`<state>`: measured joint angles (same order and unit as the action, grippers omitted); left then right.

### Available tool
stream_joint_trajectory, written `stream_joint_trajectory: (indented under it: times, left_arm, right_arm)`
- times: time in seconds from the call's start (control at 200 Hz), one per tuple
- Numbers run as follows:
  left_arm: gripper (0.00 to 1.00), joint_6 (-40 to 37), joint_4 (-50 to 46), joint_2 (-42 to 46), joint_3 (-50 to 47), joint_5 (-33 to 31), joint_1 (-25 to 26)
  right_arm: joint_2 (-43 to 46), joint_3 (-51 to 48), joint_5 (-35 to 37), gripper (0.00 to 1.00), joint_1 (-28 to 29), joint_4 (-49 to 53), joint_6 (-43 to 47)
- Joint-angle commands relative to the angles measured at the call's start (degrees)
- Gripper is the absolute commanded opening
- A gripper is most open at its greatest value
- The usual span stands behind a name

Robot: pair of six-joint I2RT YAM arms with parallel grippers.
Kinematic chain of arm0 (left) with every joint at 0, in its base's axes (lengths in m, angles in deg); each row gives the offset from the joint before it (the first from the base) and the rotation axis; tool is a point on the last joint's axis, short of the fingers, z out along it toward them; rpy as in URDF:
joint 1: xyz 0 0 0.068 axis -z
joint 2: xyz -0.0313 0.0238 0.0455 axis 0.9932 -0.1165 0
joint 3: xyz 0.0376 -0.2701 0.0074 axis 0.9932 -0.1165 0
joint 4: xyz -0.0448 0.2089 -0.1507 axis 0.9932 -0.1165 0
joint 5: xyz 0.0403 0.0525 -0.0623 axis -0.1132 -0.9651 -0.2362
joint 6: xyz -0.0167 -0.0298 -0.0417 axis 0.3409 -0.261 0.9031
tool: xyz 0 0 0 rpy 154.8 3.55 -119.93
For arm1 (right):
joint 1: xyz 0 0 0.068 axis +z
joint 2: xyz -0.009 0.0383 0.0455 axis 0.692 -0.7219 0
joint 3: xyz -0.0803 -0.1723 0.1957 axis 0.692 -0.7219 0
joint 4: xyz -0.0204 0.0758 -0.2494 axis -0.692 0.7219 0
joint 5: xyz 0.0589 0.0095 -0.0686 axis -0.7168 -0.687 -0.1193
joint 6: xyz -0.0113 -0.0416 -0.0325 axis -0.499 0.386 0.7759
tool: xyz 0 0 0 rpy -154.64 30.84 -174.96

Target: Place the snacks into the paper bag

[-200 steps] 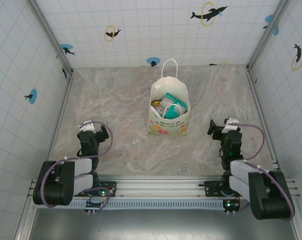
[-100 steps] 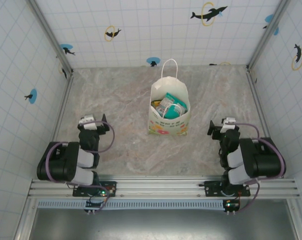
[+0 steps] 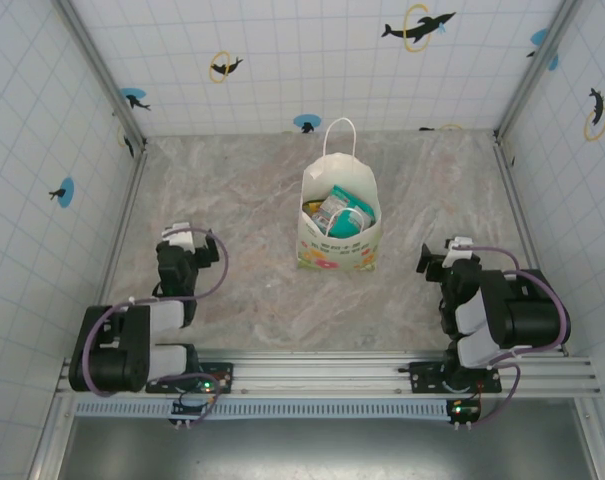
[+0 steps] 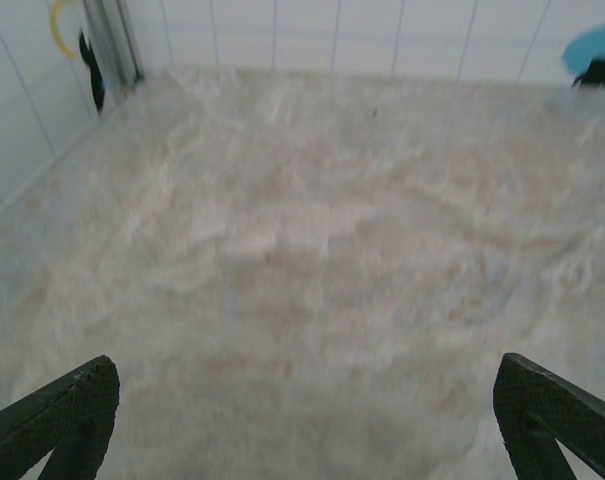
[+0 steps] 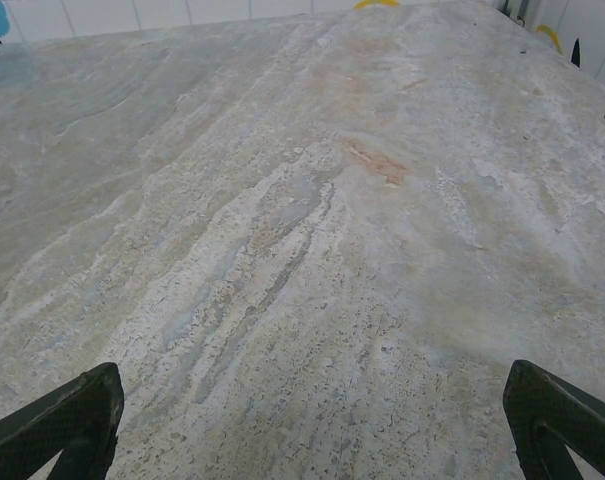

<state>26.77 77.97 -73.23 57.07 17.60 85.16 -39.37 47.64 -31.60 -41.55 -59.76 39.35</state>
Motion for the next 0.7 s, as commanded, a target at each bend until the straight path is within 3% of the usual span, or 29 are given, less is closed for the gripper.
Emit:
stream_joint_trajectory:
  times: [0.0,0.115,0.195,0.255,0.32,0.395,0.691]
  left_arm:
    - [0.98,0.1,3.8,-2.8,-2.9,-0.8,-0.5]
    - [0.98,1.6,17.1,-7.7,-8.0,-0.9,-2.0]
    - [0.98,3.5,31.5,-13.9,-11.1,-2.0,-3.2]
    - [0.98,5.2,23.5,-11.1,-10.2,-2.2,-4.3]
    - [0.98,5.8,28.8,-13.0,-10.8,-2.8,-4.6]
    - [0.98,5.5,23.7,-11.5,-9.9,-3.3,-4.6]
    - [0.98,4.8,24.8,-11.9,-10.0,-3.8,-4.1]
  right_arm:
    - [0.1,-0.4,-0.2,1.0,-0.3,-0.5,-0.4]
    - [0.2,-0.3,-0.2,1.0,-0.3,-0.3,-0.4]
    - [0.2,-0.3,-0.2,1.0,-0.3,-0.3,-0.4]
    - [0.1,-0.3,-0.2,1.0,-0.4,-0.3,-0.4]
    - [0.1,-0.3,-0.2,1.0,-0.4,-0.3,-0.4]
    - [0.1,-0.3,-0.3,1.0,-0.4,-0.2,-0.5]
    - [0.0,-0.3,-1.5,1.0,-1.0,-0.5,-0.8]
